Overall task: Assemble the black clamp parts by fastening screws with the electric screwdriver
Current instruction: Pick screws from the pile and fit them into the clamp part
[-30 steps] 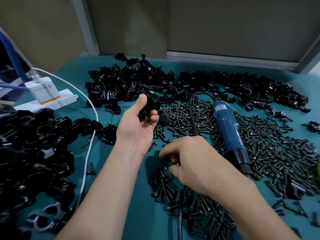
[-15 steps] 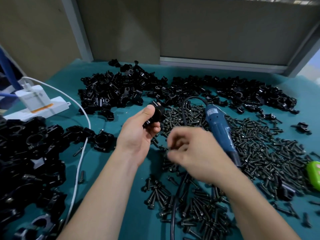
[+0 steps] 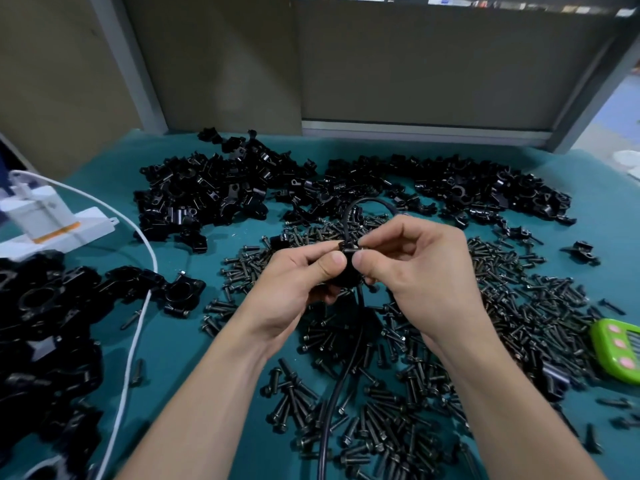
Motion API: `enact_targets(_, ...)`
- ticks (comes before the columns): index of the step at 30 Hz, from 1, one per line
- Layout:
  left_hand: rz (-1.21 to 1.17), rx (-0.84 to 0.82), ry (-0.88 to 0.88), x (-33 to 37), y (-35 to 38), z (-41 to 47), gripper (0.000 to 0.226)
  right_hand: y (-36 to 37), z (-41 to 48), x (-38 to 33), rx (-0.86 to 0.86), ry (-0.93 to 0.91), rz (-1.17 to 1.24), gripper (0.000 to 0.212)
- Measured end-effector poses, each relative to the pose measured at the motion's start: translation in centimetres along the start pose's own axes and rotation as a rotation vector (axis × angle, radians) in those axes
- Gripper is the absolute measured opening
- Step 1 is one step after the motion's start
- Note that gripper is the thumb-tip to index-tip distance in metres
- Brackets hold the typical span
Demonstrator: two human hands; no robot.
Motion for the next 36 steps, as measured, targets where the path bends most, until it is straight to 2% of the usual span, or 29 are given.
enact_targets(4, 0.014, -0.006, 0.018, 0.1, 0.1, -0.1, 0.038, -0.2, 0.1, 0.0, -0.019, 0.013, -0.057, 0.020)
enact_targets(10, 0.070, 0.035, -0.012, -0.2, 0.1, 0.0, 0.054, -0.4, 0.1, 0.1, -0.035, 0.051, -0.151, 0.022)
enact_targets(20, 0.093, 0.077, -0.003, -0.6, -0.5, 0.2, 0.056, -0.4, 0.1, 0.9, -0.063, 0.126, -0.172, 0.019)
enact_targets(25, 0.253, 0.138, 0.044, -0.6, -1.0, 0.2, 0.035, -0.6, 0.1, 1.3, -0.029, 0.156, -0.228, 0.022)
enact_targets(29, 0.300, 0.160, 0.080, -0.5, -0.9, 0.1, 0.034, -0.7, 0.2, 1.7, -0.026, 0.186, -0.208, 0.022)
enact_targets(32, 0.317, 0.120, 0.116, -0.3, -0.6, 0.0, 0.023, -0.6, 0.3, 2.3, -0.032, 0.213, -0.168, 0.020)
enact_targets(36, 0.324, 0.092, 0.152, 0.1, -0.3, 0.0, 0.024, -0.5, 0.2, 2.6, -0.037, 0.228, -0.094, 0.020)
Point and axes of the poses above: each hand's wrist, its own z-axis towards the middle knuckle, its own y-axis out of the palm, x = y × z, the point moved 7 cm from there along z, towards the middle knuckle
